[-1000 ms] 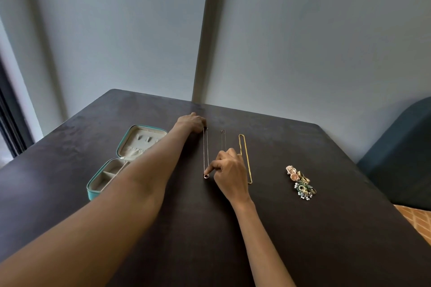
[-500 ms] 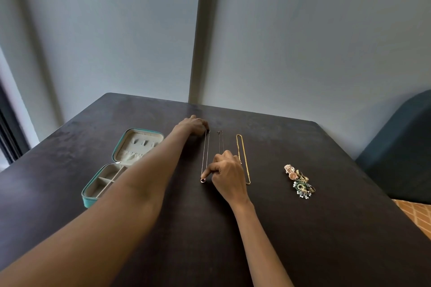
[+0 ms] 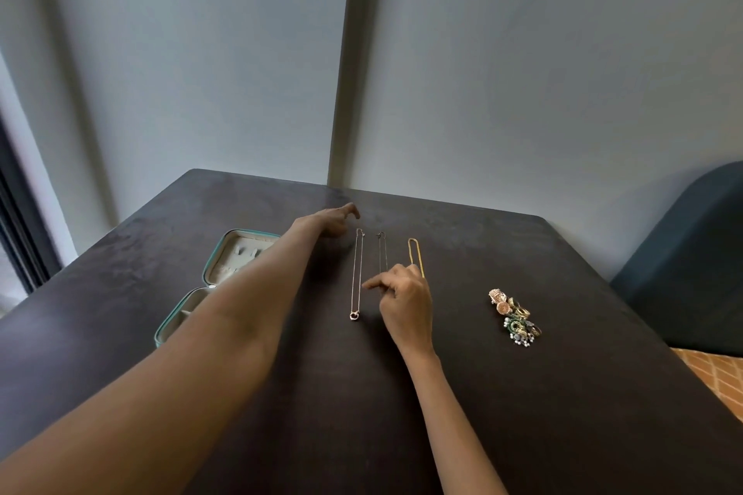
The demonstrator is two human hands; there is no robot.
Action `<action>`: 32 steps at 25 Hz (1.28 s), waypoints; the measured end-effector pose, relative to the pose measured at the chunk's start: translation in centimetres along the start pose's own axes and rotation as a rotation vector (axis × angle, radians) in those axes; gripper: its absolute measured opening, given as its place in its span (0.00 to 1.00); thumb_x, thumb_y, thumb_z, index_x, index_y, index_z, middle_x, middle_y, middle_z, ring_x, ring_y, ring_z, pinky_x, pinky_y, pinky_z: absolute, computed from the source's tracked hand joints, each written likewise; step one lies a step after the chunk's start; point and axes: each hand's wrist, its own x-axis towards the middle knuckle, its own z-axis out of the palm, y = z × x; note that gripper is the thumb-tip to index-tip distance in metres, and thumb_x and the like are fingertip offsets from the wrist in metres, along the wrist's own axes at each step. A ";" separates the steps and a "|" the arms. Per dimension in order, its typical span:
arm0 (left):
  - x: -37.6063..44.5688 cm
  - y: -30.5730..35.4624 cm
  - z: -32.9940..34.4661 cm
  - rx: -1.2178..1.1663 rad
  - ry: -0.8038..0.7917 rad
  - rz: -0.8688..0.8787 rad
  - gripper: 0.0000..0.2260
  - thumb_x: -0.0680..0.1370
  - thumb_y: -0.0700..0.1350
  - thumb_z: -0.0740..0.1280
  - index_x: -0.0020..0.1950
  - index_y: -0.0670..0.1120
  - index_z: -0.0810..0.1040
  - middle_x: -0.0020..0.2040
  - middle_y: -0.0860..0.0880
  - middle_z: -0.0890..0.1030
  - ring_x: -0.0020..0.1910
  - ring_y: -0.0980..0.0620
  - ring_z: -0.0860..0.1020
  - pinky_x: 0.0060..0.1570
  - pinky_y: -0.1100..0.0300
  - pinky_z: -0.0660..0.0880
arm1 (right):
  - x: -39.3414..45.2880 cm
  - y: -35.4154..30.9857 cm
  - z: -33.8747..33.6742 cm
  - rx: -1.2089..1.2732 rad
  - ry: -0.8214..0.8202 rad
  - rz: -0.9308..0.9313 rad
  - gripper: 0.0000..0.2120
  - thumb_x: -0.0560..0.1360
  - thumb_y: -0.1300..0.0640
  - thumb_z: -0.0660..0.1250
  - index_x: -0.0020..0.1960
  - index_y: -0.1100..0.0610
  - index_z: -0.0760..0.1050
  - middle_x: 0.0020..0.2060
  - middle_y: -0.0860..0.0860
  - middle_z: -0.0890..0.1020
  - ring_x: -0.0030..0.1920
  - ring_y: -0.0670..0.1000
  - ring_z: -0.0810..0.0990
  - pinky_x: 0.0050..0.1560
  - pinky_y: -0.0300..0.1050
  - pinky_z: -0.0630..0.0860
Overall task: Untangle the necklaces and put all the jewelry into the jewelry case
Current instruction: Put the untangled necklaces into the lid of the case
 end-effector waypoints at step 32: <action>0.2 11.3 2.7 -0.614 0.056 0.379 0.05 0.78 0.36 0.63 0.42 0.43 0.75 0.36 0.45 0.79 0.35 0.52 0.77 0.41 0.61 0.76 | 7.6 7.0 -4.4 0.531 -0.114 0.689 0.09 0.76 0.57 0.68 0.53 0.59 0.80 0.37 0.50 0.80 0.27 0.37 0.73 0.30 0.30 0.66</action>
